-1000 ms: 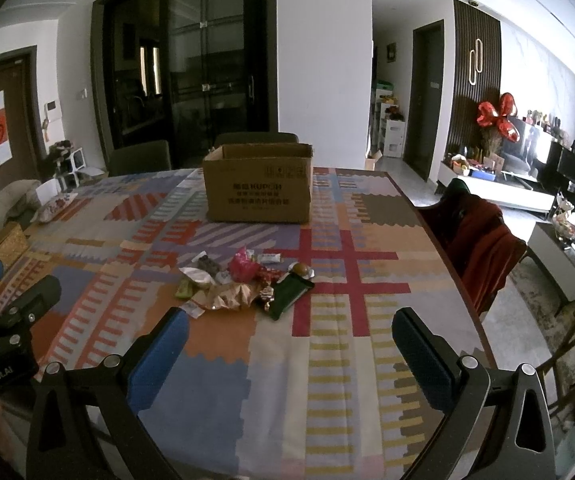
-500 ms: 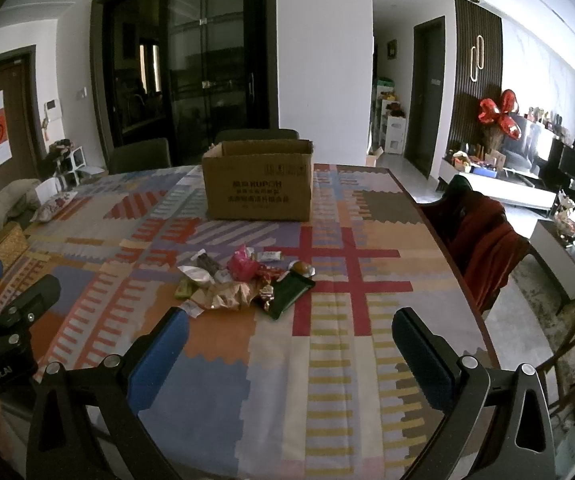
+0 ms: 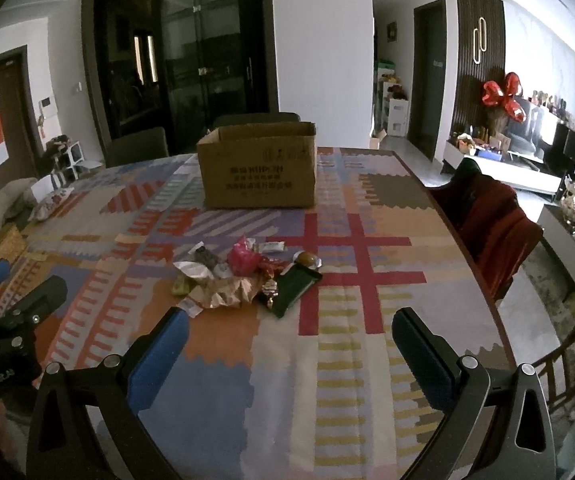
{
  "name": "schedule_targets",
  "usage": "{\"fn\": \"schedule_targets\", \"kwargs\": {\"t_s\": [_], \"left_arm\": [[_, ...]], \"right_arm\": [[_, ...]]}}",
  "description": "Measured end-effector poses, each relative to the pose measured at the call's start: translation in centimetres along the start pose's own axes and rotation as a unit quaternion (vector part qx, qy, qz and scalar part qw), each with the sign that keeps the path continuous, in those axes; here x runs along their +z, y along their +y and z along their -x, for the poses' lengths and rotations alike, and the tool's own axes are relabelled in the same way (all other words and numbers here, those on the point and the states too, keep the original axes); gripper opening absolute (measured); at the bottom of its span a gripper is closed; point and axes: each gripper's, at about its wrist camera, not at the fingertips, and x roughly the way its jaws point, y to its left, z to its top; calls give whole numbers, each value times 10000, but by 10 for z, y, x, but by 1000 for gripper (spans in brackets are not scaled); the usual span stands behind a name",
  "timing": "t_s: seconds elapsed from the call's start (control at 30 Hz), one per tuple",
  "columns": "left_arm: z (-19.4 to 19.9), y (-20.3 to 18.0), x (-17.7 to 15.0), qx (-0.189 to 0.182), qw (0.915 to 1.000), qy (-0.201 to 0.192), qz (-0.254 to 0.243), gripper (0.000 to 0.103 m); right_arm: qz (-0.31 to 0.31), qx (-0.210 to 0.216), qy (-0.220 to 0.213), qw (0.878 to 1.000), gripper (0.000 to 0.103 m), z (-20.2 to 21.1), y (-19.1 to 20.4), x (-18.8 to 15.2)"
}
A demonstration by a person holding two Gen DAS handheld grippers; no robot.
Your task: Organize snacks
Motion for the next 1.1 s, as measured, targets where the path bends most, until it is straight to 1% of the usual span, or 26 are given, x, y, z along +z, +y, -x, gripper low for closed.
{"fn": "schedule_targets", "kwargs": {"t_s": [0.27,0.3,0.33,0.6,0.73,0.8,0.93,1.0,1.1], "left_arm": [[-43,6,19,-237,9994,129,-196,94],[-48,6,21,-257,9993,133,-231,92],[-54,8,24,-289,9991,141,-268,90],[-100,17,38,-622,9956,322,-629,87],[-122,20,37,-850,9919,475,-821,83],[-131,19,36,-923,9901,547,-902,82],[-146,13,34,-1100,9862,644,-1061,82],[-155,9,32,-1135,9842,746,-1139,81],[-166,3,30,-1090,9823,876,-1250,79]], "right_arm": [[-205,-32,236,9995,102,-40,8,20],[-205,-32,236,9995,102,-40,8,20],[-254,-19,314,9992,101,-51,11,25],[-607,-97,768,9952,87,-100,23,38],[-761,-173,977,9922,80,-118,25,37],[-813,-165,1105,9904,75,-127,27,36],[-813,-102,1356,9874,68,-144,29,34],[-809,-90,1426,9864,65,-152,27,34],[-840,-21,1601,9835,59,-166,23,34]]}}
